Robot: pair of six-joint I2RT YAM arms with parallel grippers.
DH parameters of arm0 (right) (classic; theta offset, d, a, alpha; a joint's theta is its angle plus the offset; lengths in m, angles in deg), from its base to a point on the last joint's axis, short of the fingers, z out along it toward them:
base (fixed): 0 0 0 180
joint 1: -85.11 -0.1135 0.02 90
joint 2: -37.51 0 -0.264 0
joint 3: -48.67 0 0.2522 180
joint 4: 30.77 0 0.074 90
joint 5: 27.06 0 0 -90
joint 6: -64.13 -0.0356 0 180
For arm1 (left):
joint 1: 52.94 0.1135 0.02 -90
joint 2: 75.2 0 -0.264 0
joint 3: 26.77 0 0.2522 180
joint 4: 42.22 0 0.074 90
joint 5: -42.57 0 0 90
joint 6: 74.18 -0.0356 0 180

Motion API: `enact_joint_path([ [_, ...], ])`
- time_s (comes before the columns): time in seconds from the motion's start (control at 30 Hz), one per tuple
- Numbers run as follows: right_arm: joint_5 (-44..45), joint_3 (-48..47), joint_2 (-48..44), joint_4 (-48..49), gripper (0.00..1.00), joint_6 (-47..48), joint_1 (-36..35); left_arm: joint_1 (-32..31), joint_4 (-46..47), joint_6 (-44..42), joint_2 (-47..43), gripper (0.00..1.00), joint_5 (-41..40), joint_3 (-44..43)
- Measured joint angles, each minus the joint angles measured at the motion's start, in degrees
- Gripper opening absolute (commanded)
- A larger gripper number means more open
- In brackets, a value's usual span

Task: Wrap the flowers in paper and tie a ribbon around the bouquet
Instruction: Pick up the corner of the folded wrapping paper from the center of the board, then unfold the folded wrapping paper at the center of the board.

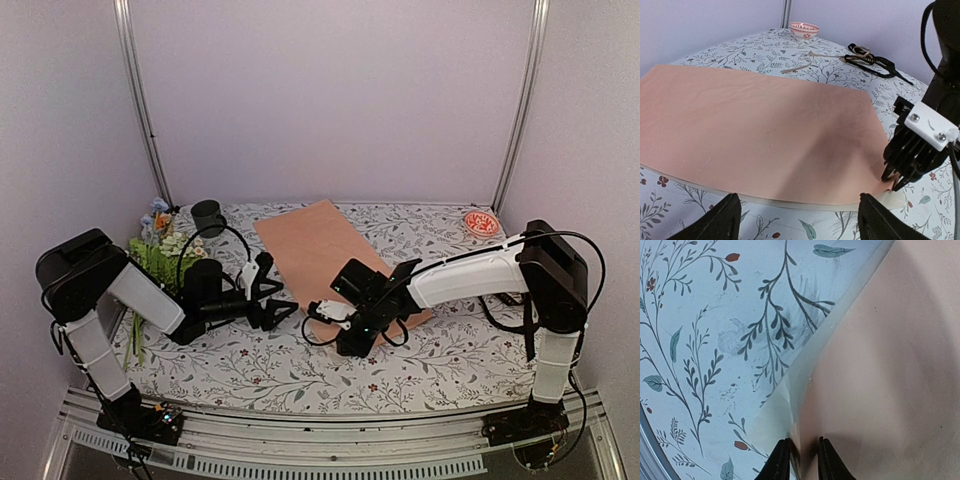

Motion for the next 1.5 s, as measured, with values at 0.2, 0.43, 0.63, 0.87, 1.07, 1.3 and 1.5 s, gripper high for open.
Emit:
enact_joint_path([
  [0.2,0.0,-0.5,0.0,-0.1,0.20,-0.8,0.2,0.0,-0.5,-0.1,0.0,0.82,0.3,0.0],
  [0.43,0.1,-0.5,0.0,-0.2,0.17,-1.1,0.4,0.0,-0.5,-0.1,0.0,0.82,1.0,0.0],
  [0.63,0.2,-0.5,0.0,-0.2,0.01,-1.3,1.0,0.0,-0.5,-0.1,0.0,0.82,1.0,0.0],
  [0.87,-0.2,-0.5,0.0,-0.2,0.00,-1.6,1.2,0.0,-0.6,-0.4,0.0,0.82,1.1,0.0],
  [1.07,-4.2,-1.9,-0.9,-1.7,0.00,-2.5,2.6,0.0,-1.1,-1.0,-1.1,0.81,0.8,0.4],
  [1.3,-13.0,-6.1,-10.9,1.0,0.00,-7.4,11.6,-0.6,-2.4,-2.3,-8.9,0.79,-2.3,1.8],
  [1.5,-18.8,-5.2,-19.0,13.6,0.00,-18.3,24.5,-10.4,-20.0,-11.6,-11.9,0.84,-6.2,-11.5],
])
